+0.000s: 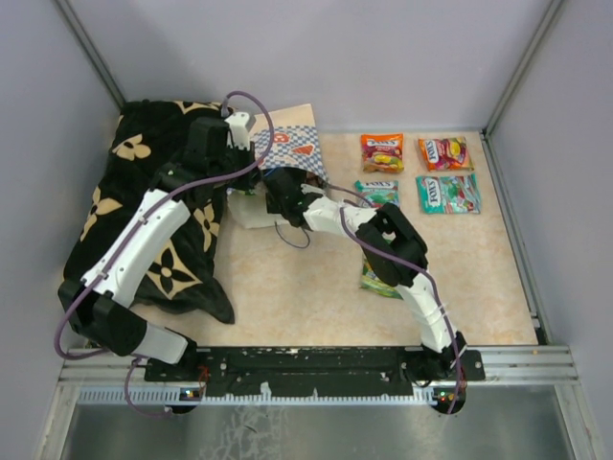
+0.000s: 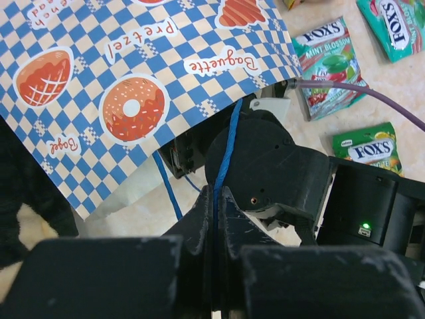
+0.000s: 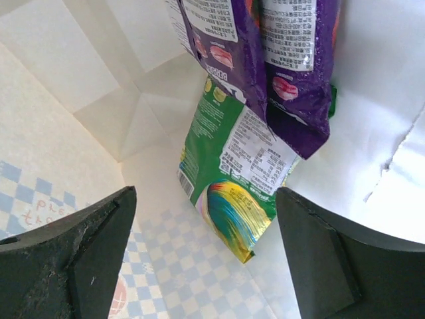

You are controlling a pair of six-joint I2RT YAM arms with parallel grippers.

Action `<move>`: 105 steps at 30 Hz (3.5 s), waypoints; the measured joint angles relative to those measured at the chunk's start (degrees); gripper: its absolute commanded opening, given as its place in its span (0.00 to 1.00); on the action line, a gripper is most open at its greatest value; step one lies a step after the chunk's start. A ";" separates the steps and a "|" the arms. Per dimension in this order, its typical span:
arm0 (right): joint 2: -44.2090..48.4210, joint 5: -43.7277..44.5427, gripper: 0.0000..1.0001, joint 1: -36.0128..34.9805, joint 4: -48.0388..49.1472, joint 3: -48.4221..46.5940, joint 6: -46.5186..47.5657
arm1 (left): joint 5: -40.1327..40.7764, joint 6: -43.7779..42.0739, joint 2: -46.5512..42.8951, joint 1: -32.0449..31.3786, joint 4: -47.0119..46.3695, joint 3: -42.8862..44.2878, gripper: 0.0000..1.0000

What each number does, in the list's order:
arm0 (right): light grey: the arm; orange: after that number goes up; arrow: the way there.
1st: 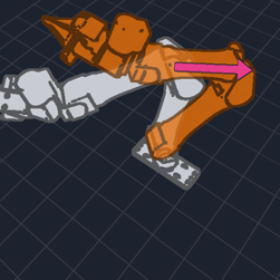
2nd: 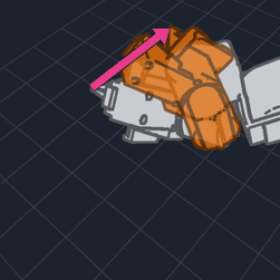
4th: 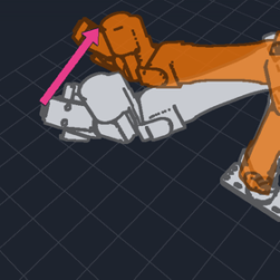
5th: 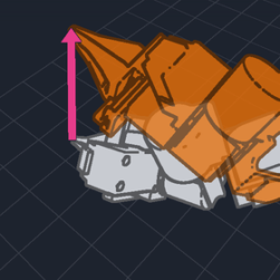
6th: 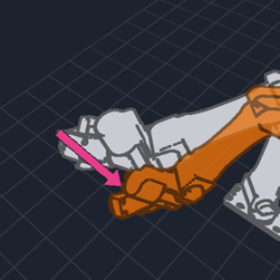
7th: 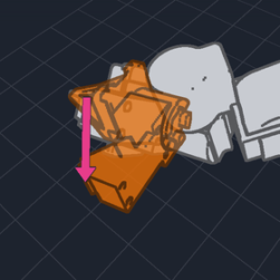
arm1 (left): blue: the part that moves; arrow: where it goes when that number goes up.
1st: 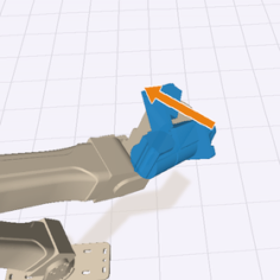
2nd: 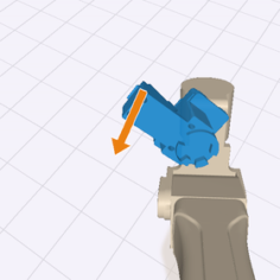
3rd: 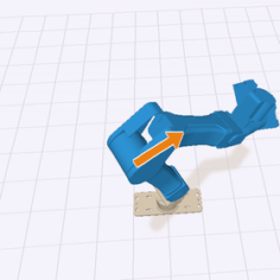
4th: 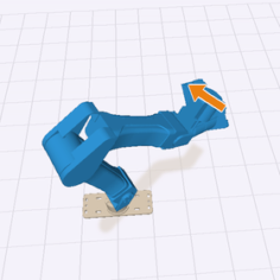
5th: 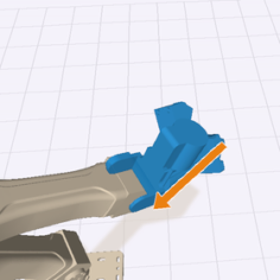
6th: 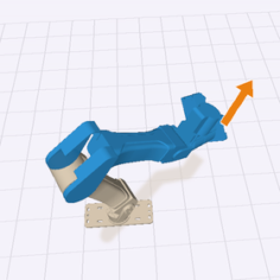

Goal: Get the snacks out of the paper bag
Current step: Take out the snack from the paper bag.

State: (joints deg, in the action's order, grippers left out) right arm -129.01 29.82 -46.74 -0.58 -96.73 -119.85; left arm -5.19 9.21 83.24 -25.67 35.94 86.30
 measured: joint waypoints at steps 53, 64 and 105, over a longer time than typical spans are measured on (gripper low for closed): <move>-5.42 -4.20 0.72 -2.67 5.60 -1.33 -0.02 | 0.61 -1.09 -4.24 -0.07 3.10 -0.44 0.00; -8.66 -5.60 0.72 -3.34 4.48 -7.06 0.00 | 0.61 -1.11 -4.24 -0.07 3.13 -0.44 0.00; -19.69 -3.06 0.00 -4.50 -0.85 -20.59 0.02 | 0.39 -1.57 -4.22 -0.07 3.69 -0.44 0.00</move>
State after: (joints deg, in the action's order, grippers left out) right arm -148.70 26.76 -51.24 -1.43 -117.32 -119.83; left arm -4.80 7.64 79.02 -25.74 39.64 85.86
